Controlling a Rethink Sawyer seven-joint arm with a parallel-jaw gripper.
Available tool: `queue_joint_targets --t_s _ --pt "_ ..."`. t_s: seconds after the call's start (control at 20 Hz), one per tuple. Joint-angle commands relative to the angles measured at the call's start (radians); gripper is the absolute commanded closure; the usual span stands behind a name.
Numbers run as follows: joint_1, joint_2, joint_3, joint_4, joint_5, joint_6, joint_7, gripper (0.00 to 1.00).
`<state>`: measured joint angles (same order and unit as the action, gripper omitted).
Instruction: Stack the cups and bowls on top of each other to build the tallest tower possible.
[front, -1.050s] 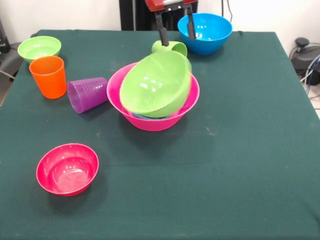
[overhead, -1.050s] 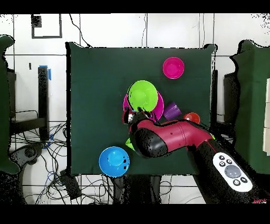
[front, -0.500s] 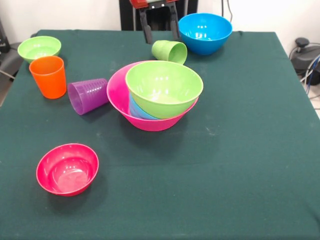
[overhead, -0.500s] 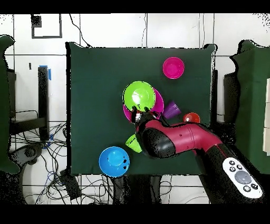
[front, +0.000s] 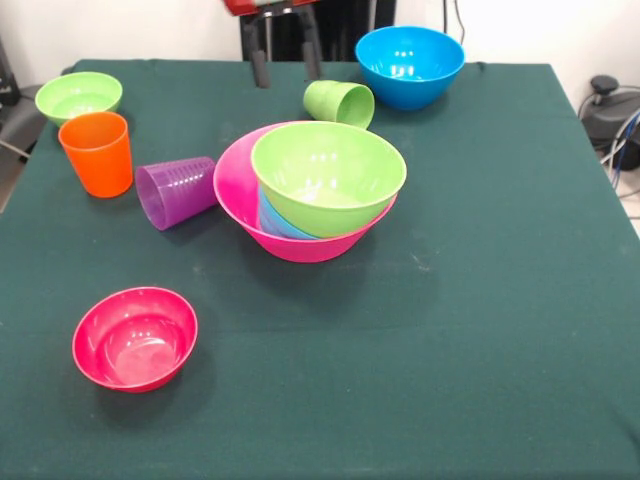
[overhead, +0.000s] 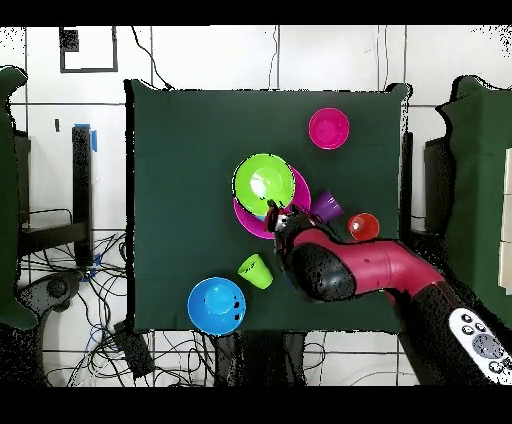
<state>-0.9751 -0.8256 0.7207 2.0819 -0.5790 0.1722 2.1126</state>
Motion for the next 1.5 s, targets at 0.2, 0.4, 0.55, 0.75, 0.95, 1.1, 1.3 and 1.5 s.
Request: queue_joint_targets --t_s 0.2,0.4,0.55,0.75,0.95,1.1,1.3,1.5 --pt "-0.212 0.319 0.153 -0.101 -0.080 0.184 -0.293 0.00" --pt "-0.255 0.384 0.188 -0.145 -0.096 0.249 -0.358 0.00" --pt "-0.265 0.397 0.196 -0.154 -0.112 0.259 -0.360 0.00" --pt "-0.279 0.462 0.208 -0.210 -0.195 0.256 -0.437 0.00" --pt "-0.302 0.584 0.231 -0.298 -0.280 0.264 -0.562 0.00" --pt "-0.308 0.615 0.238 -0.322 -0.295 0.272 -0.589 0.00" --pt "-0.296 0.595 0.230 -0.316 -0.305 0.259 -0.576 0.00" --pt "-0.293 0.590 0.226 -0.315 -0.299 0.259 -0.580 0.00"
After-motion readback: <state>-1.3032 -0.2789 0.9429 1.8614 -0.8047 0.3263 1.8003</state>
